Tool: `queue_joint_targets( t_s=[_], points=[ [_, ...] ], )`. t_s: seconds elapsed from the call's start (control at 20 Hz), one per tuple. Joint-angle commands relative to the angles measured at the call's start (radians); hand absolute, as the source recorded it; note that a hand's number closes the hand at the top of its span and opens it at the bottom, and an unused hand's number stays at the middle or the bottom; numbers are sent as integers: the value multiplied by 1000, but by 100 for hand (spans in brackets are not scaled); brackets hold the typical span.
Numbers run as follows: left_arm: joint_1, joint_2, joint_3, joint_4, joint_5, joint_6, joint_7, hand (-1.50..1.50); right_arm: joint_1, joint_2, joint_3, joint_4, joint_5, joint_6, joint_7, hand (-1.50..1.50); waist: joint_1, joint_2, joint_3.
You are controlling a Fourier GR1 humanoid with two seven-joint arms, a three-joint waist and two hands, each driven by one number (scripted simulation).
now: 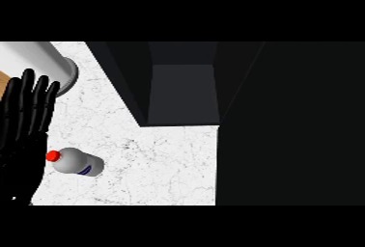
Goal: Pick up the bottled water, place it into the cabinet and close the cabinet
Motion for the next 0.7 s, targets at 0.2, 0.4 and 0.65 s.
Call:
queue_joint_targets(
  t_s=[0.2,0.4,0.65],
  points=[
    [20,118,286,75,334,-152,-36,-150,105,5,-3,-110,6,-4,27,-150,31,-4,32],
    [107,81,278,66,493,-148,144,-150,229,-8,138,-187,-139,142,92,-150,35,-13,32],
    [206,157,398,-45,652,-185,252,-150,367,-13,208,-324,-130,159,119,-150,36,-10,33]
  ],
)
